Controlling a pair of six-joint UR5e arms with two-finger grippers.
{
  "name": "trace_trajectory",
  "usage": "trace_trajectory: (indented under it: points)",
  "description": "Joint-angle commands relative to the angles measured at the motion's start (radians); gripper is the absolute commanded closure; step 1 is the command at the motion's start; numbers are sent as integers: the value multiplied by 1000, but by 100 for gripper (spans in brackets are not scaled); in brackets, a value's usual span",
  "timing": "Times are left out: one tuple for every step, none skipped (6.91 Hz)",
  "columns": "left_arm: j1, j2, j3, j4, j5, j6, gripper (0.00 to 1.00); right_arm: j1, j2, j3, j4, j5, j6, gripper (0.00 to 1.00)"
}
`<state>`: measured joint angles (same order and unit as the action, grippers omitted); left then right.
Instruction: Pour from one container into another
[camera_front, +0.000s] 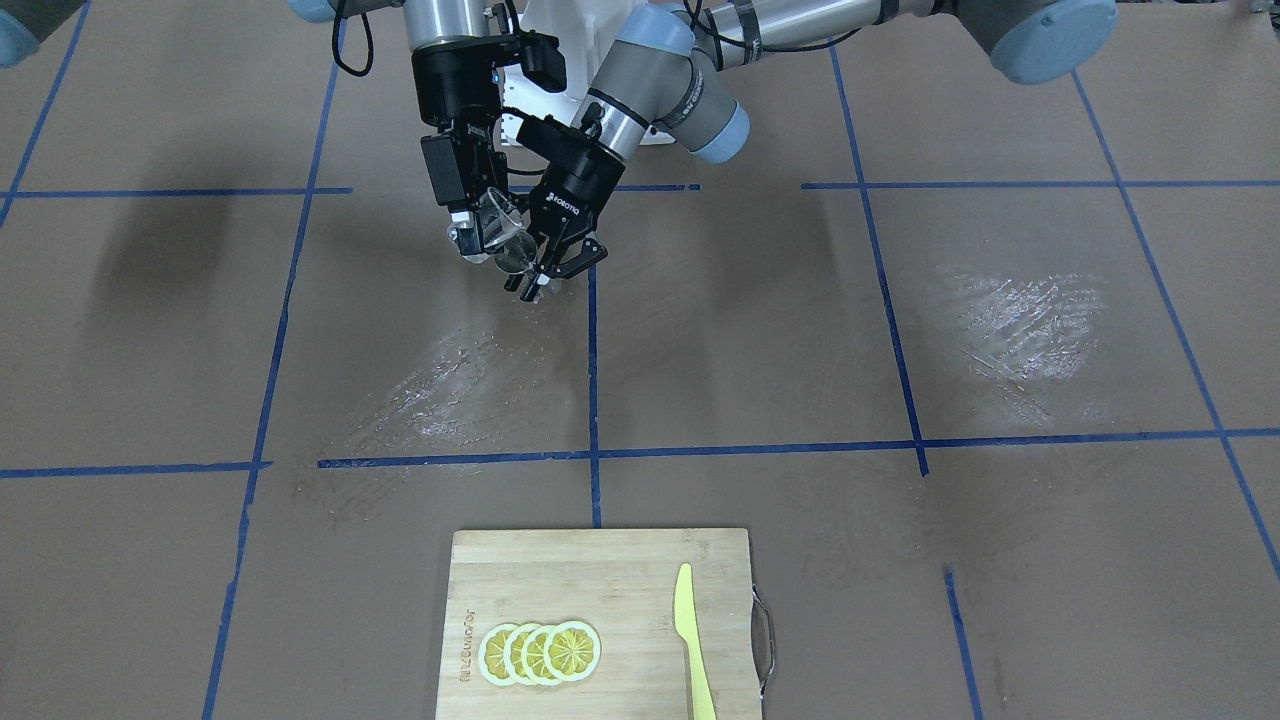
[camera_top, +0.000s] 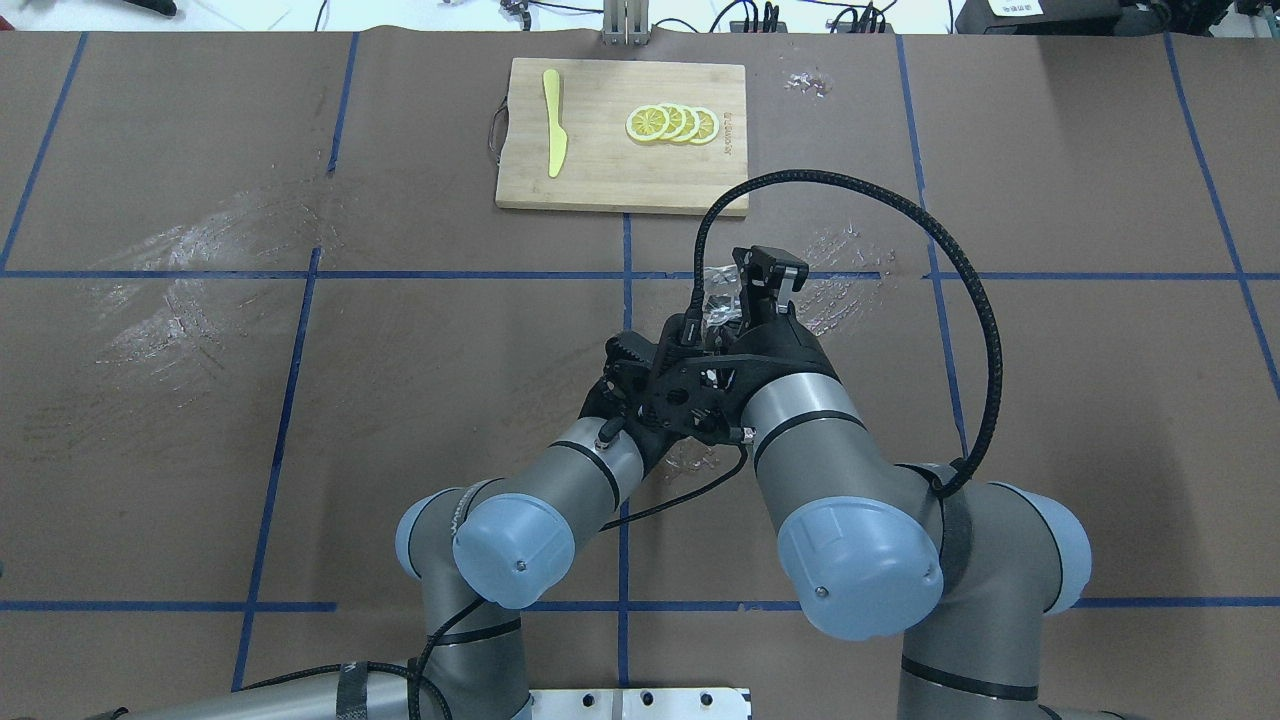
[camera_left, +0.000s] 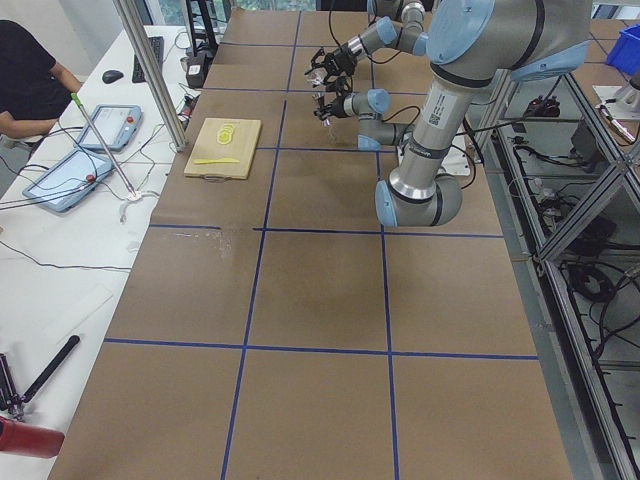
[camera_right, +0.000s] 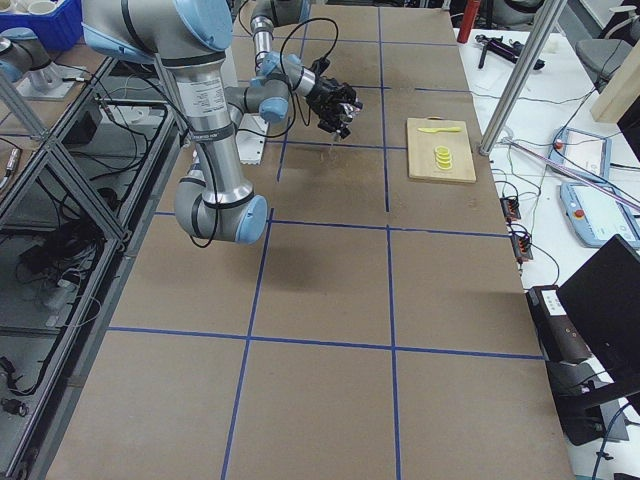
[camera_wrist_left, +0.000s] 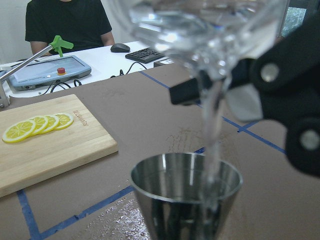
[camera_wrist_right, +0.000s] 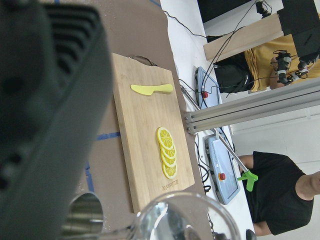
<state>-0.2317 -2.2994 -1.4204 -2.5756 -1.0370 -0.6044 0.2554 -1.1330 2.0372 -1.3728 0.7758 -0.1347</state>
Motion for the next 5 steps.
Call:
trace_trajectory:
  points:
    - [0, -3, 0, 0, 0, 0, 100, 7, -2, -11, 1, -27, -5, 100]
    - [0, -3, 0, 0, 0, 0, 100, 5, -2, -20, 0, -44, -5, 100]
    - [0, -3, 1, 0, 0, 0, 100, 4, -1, -29, 0, -56, -13, 100]
    - [0, -3, 0, 0, 0, 0, 100, 4, 1, -29, 0, -69, -57, 100]
    - [0, -3, 1, 0, 0, 0, 100, 4, 1, -29, 0, -76, -60, 100]
